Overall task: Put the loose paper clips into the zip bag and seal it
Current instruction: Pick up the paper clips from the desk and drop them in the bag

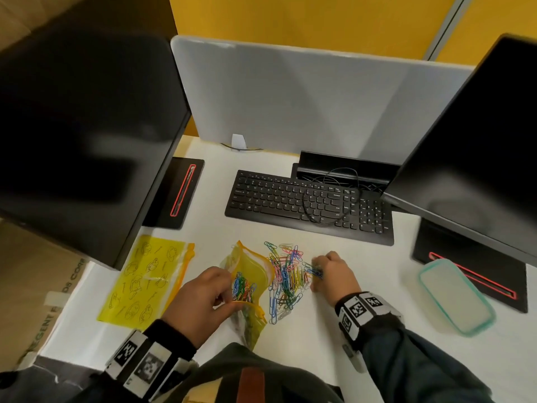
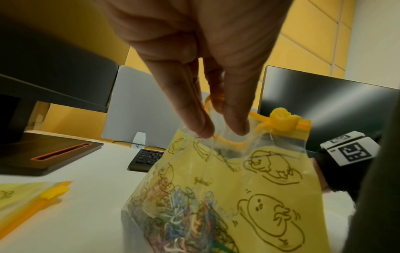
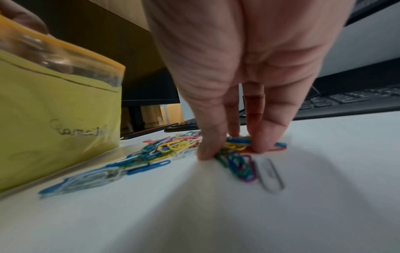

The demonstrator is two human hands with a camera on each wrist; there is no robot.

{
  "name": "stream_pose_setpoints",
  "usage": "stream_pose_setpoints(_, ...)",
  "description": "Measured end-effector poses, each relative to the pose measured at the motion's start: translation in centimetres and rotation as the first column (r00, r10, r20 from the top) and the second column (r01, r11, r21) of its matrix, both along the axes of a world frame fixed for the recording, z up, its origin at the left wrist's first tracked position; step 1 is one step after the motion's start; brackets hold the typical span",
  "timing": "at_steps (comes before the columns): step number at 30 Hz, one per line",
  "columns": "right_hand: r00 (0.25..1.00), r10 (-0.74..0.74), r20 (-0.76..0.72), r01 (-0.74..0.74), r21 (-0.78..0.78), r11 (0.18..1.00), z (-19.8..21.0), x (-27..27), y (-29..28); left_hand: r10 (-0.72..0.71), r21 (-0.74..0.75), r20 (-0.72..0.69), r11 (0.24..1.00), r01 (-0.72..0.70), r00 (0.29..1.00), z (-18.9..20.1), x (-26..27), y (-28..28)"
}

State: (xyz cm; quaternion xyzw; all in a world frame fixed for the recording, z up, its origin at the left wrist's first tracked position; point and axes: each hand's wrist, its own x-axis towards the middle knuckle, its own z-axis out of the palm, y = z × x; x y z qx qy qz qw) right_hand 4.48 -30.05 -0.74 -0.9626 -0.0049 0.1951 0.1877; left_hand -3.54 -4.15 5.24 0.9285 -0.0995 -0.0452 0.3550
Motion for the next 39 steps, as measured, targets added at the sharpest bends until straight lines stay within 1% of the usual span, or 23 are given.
stream_pose_setpoints(2, 0.999, 0.014, 0.032, -0.014, 0.004, 1.0, -0.1, -0.4, 0.4, 0.005, -0.03, -0.01, 1.0, -0.005, 1.0, 0.2, 0.0, -0.1)
stream_pose_setpoints(4, 0.999, 0.037, 0.038, -0.036, -0.03, 0.999, 0.0, -0.8, 0.8, 0.007, -0.052, -0.005, 0.999, -0.007, 1.0, 0.3, 0.0, -0.2)
stream_pose_setpoints(8, 0.997, 0.065, 0.035, -0.062, -0.097, 0.993, 0.4, -1.3, 1.4, -0.015, -0.028, 0.017, 0.999, 0.016, 1.0, 0.3, 0.1, -0.5)
stream_pose_setpoints(10, 0.997, 0.067, 0.031, -0.064, -0.098, 0.993, 0.6, -1.5, 1.2, -0.016, -0.025, 0.005, 1.0, 0.016, 1.0, 0.3, 0.3, -0.6)
stream_pose_setpoints(12, 0.999, 0.029, 0.031, -0.027, -0.063, 0.998, 1.1, -1.6, 0.8, -0.006, -0.026, -0.01, 1.0, 0.006, 1.0, 0.5, 0.3, -0.6)
stream_pose_setpoints(14, 0.993, -0.068, 0.092, 0.064, 0.045, 0.997, 2.1, -1.6, 0.7, 0.0, -0.019, -0.027, 1.0, 0.0, 1.0, 0.7, 0.3, -0.6)
stream_pose_setpoints(15, 0.982, -0.135, 0.13, 0.114, 0.158, 0.981, 3.0, -1.5, 0.8, 0.001, -0.015, -0.032, 1.0, -0.002, 0.999, 0.7, 0.3, -0.6)
stream_pose_setpoints(16, 0.969, -0.201, 0.145, 0.153, 0.288, 0.945, 4.1, -1.4, 1.3, 0.002, -0.014, -0.032, 1.0, -0.002, 0.999, 0.7, 0.3, -0.5)
stream_pose_setpoints(18, 0.96, -0.259, 0.103, 0.163, 0.548, 0.821, 6.6, -1.1, 2.6, 0.0, -0.014, -0.026, 1.0, -0.001, 1.0, 0.7, 0.4, -0.5)
stream_pose_setpoints(20, 0.977, -0.209, 0.039, 0.123, 0.697, 0.706, 8.6, -1.0, 4.4, 0.004, -0.005, -0.022, 1.0, -0.004, 1.0, 0.7, 0.6, -0.6)
stream_pose_setpoints(22, 0.993, -0.122, 0.001, 0.081, 0.741, 0.666, 9.7, -1.4, 6.3, 0.008, -0.005, -0.012, 1.0, -0.008, 1.0, 0.8, 0.7, -0.7)
stream_pose_setpoints(23, 0.996, -0.089, -0.005, 0.063, 0.735, 0.675, 9.9, -1.7, 6.8, 0.009, -0.01, -0.007, 1.0, -0.009, 1.0, 0.8, 0.7, -0.7)
stream_pose_setpoints(24, 0.997, -0.08, 0.003, 0.053, 0.73, 0.682, 9.6, -1.7, 7.0, 0.009, -0.018, -0.003, 1.0, -0.009, 1.0, 0.9, 0.7, -0.7)
stream_pose_setpoints(26, 0.987, -0.159, 0.027, 0.09, 0.728, 0.68, 8.8, -1.3, 6.1, 0.02, -0.028, -0.006, 0.999, -0.02, 1.0, 0.7, 0.6, -0.5)
stream_pose_setpoints(27, 0.974, -0.22, 0.05, 0.12, 0.709, 0.695, 7.9, -0.9, 5.2, 0.028, -0.03, -0.013, 0.999, -0.029, 1.0, 0.7, 0.5, -0.4)
stream_pose_setpoints(28, 0.962, -0.258, 0.093, 0.14, 0.643, 0.753, 7.0, -0.3, 3.9, 0.035, -0.03, -0.014, 0.999, -0.035, 0.999, 0.5, 0.4, -0.3)
stream_pose_setpoints(29, 0.958, -0.249, 0.144, 0.144, 0.51, 0.848, 5.9, 0.4, 2.5, 0.039, -0.024, -0.013, 0.999, -0.04, 0.999, 0.4, 0.3, -0.3)
stream_pose_setpoints(30, 0.967, -0.185, 0.173, 0.119, 0.334, 0.935, 4.8, 1.0, 1.0, 0.041, -0.018, -0.009, 0.999, -0.041, 0.999, 0.2, 0.1, -0.3)
stream_pose_setpoints(31, 0.984, -0.094, 0.149, 0.07, 0.162, 0.984, 3.6, 1.5, -0.2, 0.044, -0.013, -0.009, 0.999, -0.044, 0.999, 0.1, 0.0, -0.3)
stream_pose_setpoints(32, 0.996, -0.014, 0.091, 0.011, 0.035, 0.999, 2.5, 1.9, -1.3, 0.048, -0.009, -0.009, 0.999, -0.048, 0.999, 0.1, -0.1, -0.3)
stream_pose_setpoints(33, 0.999, 0.043, 0.031, -0.042, -0.047, 0.998, 1.5, 2.2, -2.0, 0.051, -0.003, -0.012, 0.999, -0.051, 0.999, 0.1, -0.2, -0.2)
stream_pose_setpoints(35, 0.995, 0.093, -0.034, -0.097, -0.125, 0.987, 0.3, 2.5, -2.8, 0.06, -0.008, -0.009, 0.998, -0.06, 0.998, 0.1, -0.2, -0.1)
stream_pose_setpoints(39, 0.992, 0.119, 0.044, -0.11, -0.174, 0.979, 0.2, 2.0, -2.8, 0.065, -0.011, 0.006, 0.998, -0.065, 0.998, 0.4, 0.0, 0.0)
